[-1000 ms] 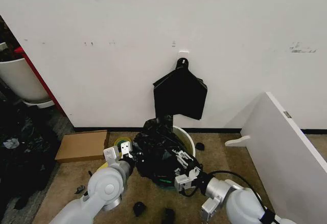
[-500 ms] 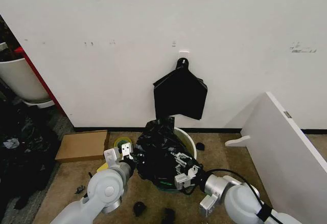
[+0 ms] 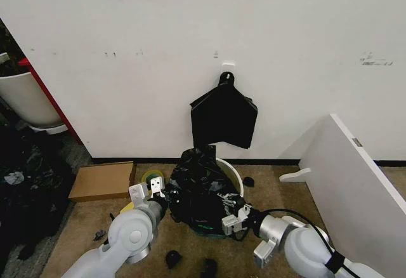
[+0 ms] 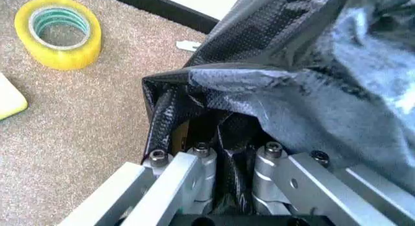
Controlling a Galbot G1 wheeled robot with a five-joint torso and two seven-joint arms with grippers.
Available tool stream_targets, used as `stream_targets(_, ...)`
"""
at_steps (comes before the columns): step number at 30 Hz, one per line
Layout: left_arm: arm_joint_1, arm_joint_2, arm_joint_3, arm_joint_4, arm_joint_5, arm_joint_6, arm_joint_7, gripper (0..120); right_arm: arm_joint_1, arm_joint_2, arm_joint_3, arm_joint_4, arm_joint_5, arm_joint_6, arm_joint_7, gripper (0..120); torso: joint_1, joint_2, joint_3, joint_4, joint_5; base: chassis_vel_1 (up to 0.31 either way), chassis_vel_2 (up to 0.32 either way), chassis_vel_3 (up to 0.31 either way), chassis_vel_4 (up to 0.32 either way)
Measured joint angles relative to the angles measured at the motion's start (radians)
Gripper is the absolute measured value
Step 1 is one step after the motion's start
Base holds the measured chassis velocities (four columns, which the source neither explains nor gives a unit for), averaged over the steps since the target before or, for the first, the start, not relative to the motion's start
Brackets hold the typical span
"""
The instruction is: Place the garbage bag over the trash bin.
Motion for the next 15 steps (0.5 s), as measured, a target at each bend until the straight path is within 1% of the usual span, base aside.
stream_targets(3,0.0,-0.003,0.0,0.001,0.0,0.0,0.001,4,-0.031,0.001,0.032,0.017,-0.073,0.031,0.006,12,0.0,0.0,0.0,0.0,0.0,0.0,0.0,0.0,0.0)
stream_targets(4,0.0,-0.003,0.0,0.001,0.0,0.0,0.001,4,-0.031,0.001,0.032,0.017,-0.073,0.031,0.006,12,0.0,0.0,0.0,0.0,0.0,0.0,0.0,0.0,0.0)
stream_targets(5,0.0,-0.004,0.001,0.001,0.0,0.0,0.001,4,-0.04,0.003,0.038,0.023,-0.096,0.035,0.001,15,0.0,0.0,0.0,0.0,0.0,0.0,0.0,0.0,0.0)
stream_targets(11,-0.001,-0.007,0.003,0.001,-0.001,0.002,0.001,4,-0.064,0.013,0.059,0.042,-0.217,0.052,-0.05,41,0.0,0.0,0.0,-0.0001,0.0,0.0,0.0,0.0,0.0)
stream_targets(13,0.0,-0.007,0.003,0.0,-0.001,0.002,0.001,4,-0.063,0.015,0.057,0.041,-0.221,0.052,-0.049,42,0.0,0.0,0.0,0.0,0.0,0.0,0.0,0.0,0.0)
stream_targets(15,0.005,-0.008,0.003,-0.005,-0.001,0.002,0.002,4,-0.055,0.03,0.047,0.029,-0.239,0.05,-0.039,53,0.0,0.0,0.0,0.0,0.0,0.0,0.0,0.0,0.0)
